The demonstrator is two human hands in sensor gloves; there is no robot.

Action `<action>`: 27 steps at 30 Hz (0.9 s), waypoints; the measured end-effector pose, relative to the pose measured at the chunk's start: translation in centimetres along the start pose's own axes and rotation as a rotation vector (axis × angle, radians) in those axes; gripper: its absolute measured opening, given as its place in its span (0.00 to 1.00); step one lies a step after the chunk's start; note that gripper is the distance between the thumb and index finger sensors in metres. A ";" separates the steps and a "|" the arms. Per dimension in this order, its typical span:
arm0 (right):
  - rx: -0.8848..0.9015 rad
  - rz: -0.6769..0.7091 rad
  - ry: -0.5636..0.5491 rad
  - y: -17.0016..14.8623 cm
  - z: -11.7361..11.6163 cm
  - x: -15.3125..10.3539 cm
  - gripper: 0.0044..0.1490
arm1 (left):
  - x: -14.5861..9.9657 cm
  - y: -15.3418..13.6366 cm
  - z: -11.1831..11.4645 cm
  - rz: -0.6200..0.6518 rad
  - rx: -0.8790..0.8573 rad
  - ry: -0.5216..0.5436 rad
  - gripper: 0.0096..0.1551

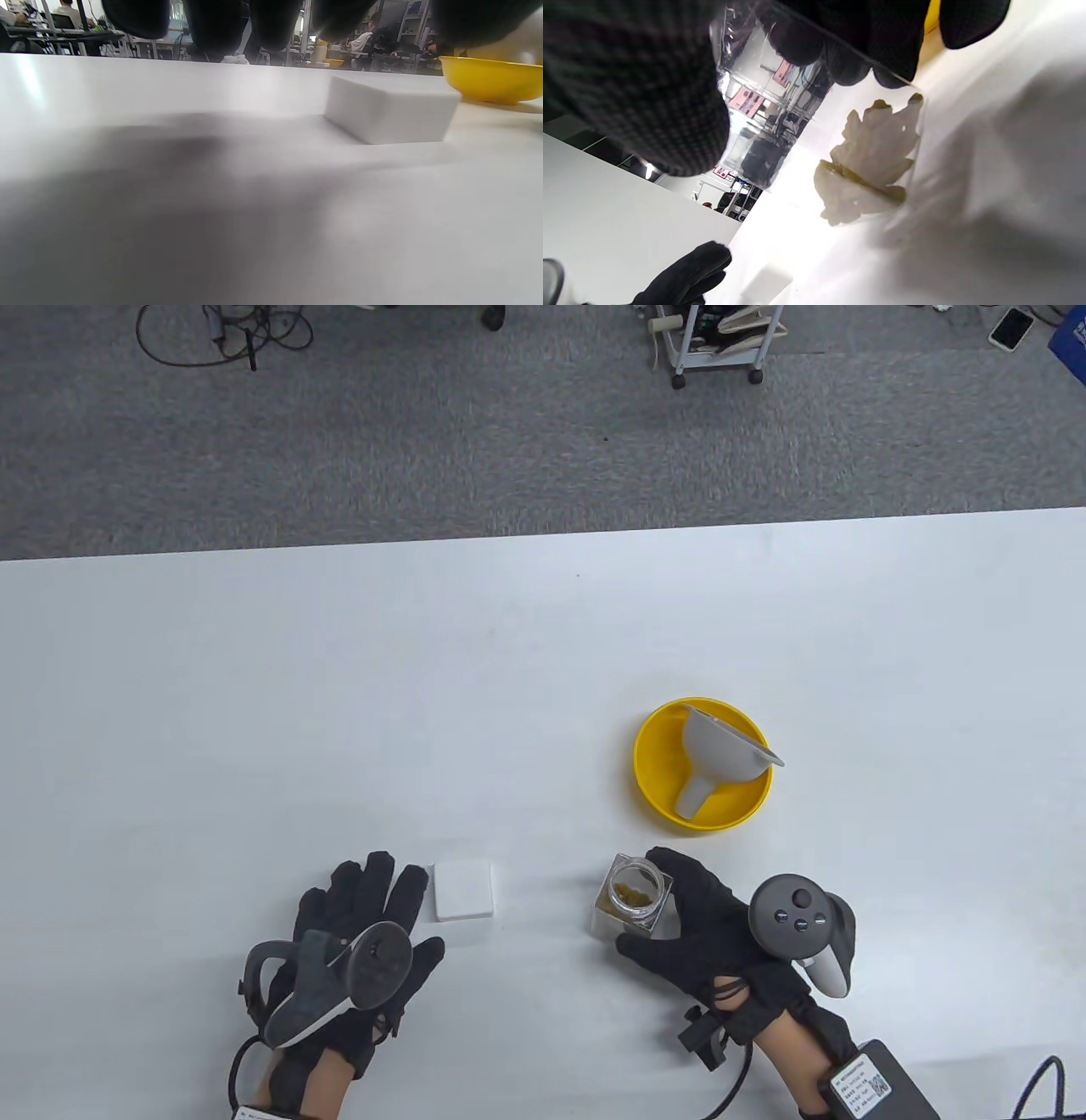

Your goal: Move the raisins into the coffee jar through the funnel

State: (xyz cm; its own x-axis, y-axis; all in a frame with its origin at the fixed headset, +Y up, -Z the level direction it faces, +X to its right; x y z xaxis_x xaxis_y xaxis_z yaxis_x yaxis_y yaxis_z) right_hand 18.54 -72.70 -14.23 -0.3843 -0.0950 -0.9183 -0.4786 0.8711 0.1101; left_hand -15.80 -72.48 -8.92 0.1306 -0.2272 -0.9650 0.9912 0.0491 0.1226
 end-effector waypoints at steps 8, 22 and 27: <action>0.006 0.045 -0.002 0.6 0.4 -1.0 0.60 | 3.0 3.7 0.6 0.075 -0.016 -0.114 0.50; 0.053 0.039 -0.030 0.3 1.3 -1.1 0.60 | 4.5 5.6 1.4 0.049 0.103 -0.098 0.48; 0.060 0.031 -0.039 0.2 1.5 -1.2 0.60 | 4.5 6.4 1.3 0.048 0.131 -0.066 0.48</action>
State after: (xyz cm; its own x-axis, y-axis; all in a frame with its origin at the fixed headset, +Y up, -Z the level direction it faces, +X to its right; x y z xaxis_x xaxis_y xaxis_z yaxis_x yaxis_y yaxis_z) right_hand 20.02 -71.67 -13.67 -0.3664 -0.0496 -0.9291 -0.4185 0.9006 0.1169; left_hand -8.84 -74.45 -12.18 0.1744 -0.2911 -0.9407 0.9773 -0.0654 0.2014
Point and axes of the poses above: the tracker on the back of each hand, its own y axis roughly to the thumb side, its own x axis roughly from the wrist to the fingertips, z = x × y, the point moved 4 cm from there along x, roughly from the wrist to the fingertips, and after that the axes turned 5 degrees about x, right-handed, at the moved point
